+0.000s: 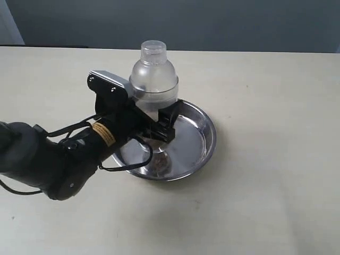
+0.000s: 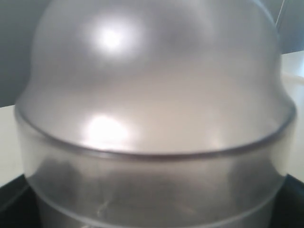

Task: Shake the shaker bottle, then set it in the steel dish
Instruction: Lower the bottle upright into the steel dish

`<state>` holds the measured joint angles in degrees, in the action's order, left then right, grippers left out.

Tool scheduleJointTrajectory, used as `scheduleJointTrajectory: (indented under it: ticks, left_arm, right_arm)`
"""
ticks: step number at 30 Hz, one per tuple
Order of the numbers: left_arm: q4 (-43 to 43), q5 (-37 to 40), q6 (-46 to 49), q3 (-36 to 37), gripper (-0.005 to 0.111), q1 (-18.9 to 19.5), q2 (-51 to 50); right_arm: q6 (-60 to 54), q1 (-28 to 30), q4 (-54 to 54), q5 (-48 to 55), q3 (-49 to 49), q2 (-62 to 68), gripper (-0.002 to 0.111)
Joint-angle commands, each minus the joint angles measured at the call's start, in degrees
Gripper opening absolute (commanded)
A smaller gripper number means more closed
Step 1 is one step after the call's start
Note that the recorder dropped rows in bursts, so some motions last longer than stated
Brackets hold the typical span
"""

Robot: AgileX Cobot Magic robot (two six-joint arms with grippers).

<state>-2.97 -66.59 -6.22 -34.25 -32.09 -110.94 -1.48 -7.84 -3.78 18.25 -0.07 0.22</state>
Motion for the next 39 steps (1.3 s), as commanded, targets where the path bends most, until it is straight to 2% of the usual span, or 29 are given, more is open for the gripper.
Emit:
scheduleJointTrajectory:
  ticks: [1, 11, 27, 30, 36, 39]
  left_arm:
    - [-1.19, -3.37, 0.70, -2.87, 0.000, -0.10, -0.66]
    - [-4.14, -3.37, 0.70, -5.69, 0.000, -0.10, -5.59]
    - [-2.68, -3.37, 0.70, -6.30, 0.002, 0.01, -6.75]
    - [-2.37, -3.37, 0.70, -6.30, 0.014, 0.01, -6.75]
    - [-2.33, -2.77, 0.70, -6.30, 0.049, 0.01, -6.75]
    - [-0.83, -3.16, 0.70, -6.30, 0.061, 0.01, -6.75]
  right_arm:
    - [-0.01, -0.20, 0.08, -0.76, 0.07, -0.22, -0.001]
    - [-0.01, -0.20, 0.08, -0.76, 0.07, -0.22, -0.001]
    - [-0.01, -0.20, 0.08, -0.76, 0.07, -0.22, -0.001]
    - [-0.01, -0.20, 0.08, -0.76, 0.07, -0.22, -0.001]
    - [-0.01, -0.20, 0.08, -0.76, 0.07, -0.22, -0.001]
    - [-0.01, -0.20, 0.08, -0.76, 0.07, -0.22, -0.001]
